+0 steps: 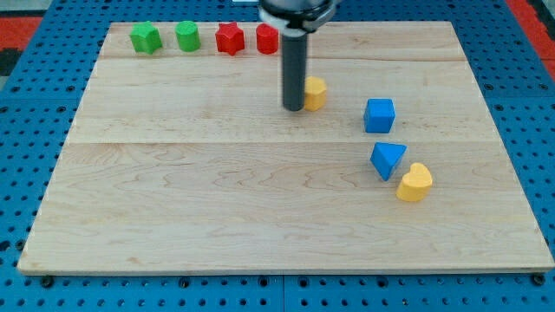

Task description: Place the hexagon on top of the cube

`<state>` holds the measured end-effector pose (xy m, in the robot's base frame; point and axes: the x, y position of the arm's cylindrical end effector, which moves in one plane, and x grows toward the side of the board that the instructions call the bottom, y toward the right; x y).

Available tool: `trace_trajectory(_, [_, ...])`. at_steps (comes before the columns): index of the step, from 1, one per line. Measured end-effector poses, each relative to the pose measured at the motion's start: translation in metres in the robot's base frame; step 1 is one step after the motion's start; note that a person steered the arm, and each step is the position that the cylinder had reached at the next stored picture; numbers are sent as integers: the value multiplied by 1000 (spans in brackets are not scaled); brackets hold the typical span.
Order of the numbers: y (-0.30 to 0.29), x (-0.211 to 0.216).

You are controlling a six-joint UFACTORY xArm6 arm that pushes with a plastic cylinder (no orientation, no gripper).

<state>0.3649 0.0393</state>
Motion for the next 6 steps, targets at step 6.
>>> trace_trajectory(6, [71,-88])
